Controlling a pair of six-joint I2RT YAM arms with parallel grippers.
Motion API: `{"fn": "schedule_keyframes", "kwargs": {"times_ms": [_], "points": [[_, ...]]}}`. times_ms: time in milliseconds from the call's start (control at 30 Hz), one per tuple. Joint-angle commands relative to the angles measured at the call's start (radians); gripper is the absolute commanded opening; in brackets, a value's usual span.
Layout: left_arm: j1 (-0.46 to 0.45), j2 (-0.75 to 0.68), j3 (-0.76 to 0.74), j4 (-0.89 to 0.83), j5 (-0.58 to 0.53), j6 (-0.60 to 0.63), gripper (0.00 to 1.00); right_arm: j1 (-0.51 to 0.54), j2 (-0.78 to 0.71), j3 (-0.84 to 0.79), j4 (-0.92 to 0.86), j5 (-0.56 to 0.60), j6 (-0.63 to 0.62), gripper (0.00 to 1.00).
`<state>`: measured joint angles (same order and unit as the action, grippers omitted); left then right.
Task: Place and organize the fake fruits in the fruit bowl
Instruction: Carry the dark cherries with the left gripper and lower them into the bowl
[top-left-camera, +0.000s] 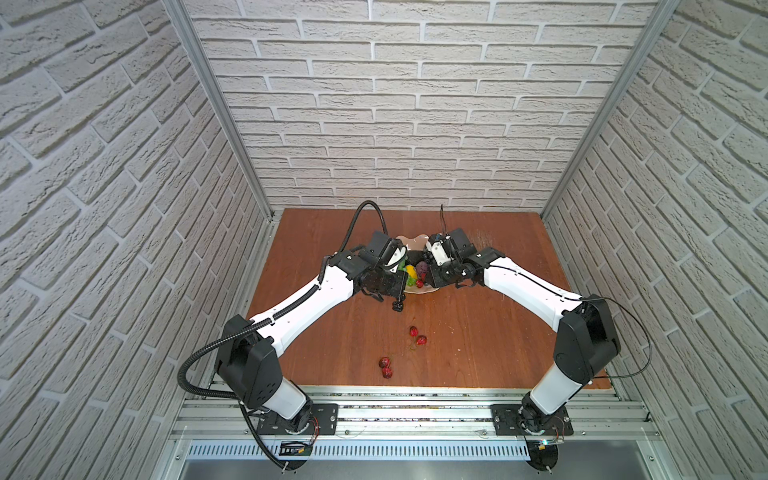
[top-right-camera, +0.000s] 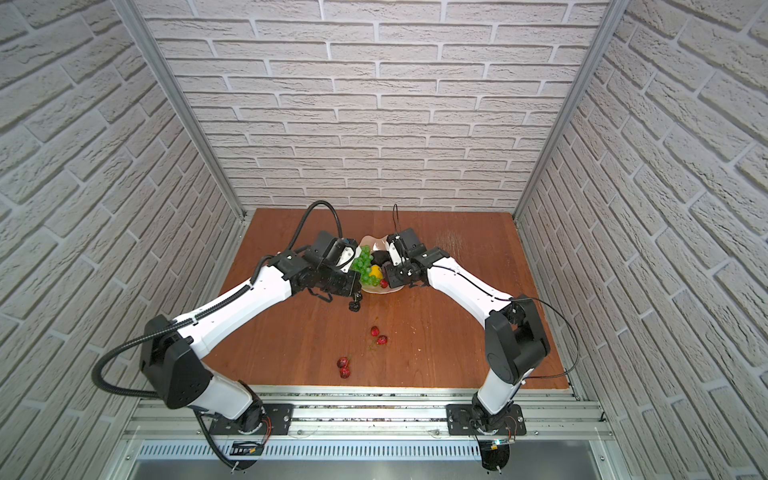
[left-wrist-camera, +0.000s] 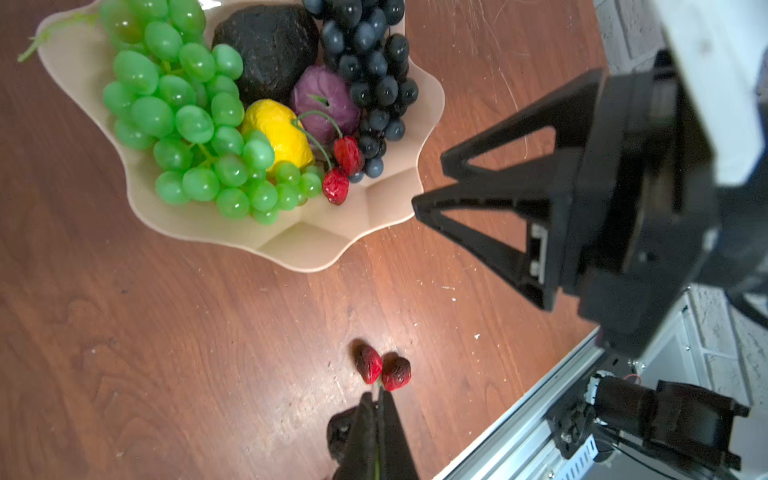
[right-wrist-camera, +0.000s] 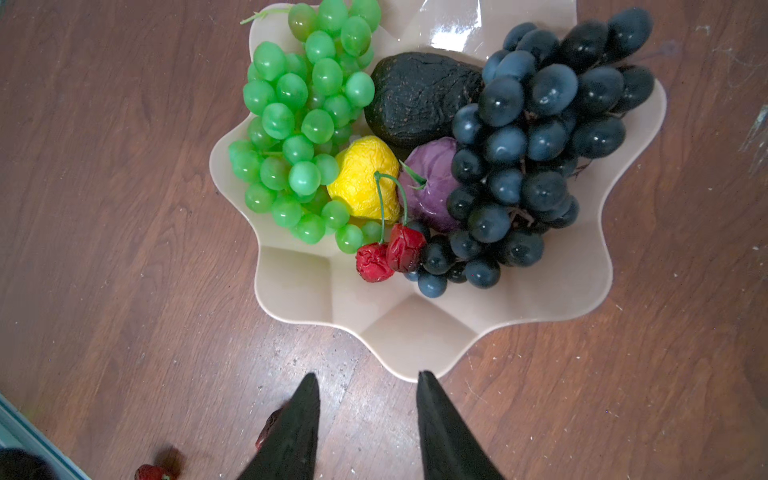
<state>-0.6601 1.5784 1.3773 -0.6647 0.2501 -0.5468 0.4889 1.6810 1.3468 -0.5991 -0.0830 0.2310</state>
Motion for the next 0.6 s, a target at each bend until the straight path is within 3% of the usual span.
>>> {"fn": "schedule_keyframes", "kwargs": {"times_ms": [0, 233, 567], "points": [[0.016, 0.059, 0.066, 0.095, 0.046, -0.005, 0.0, -0.001, -0.08, -0.011, 0.022, 0.017, -0.001, 0.45], [0.05, 0.209, 0.196, 0.182, 0.068, -0.004, 0.0, -0.006, -0.085, -0.01, -0.007, 0.043, -0.006, 0.45], [0.057, 0.39, 0.291, 0.272, 0.001, -0.031, 0.0, -0.019, -0.108, -0.041, 0.0, 0.064, -0.005, 0.46]]}}
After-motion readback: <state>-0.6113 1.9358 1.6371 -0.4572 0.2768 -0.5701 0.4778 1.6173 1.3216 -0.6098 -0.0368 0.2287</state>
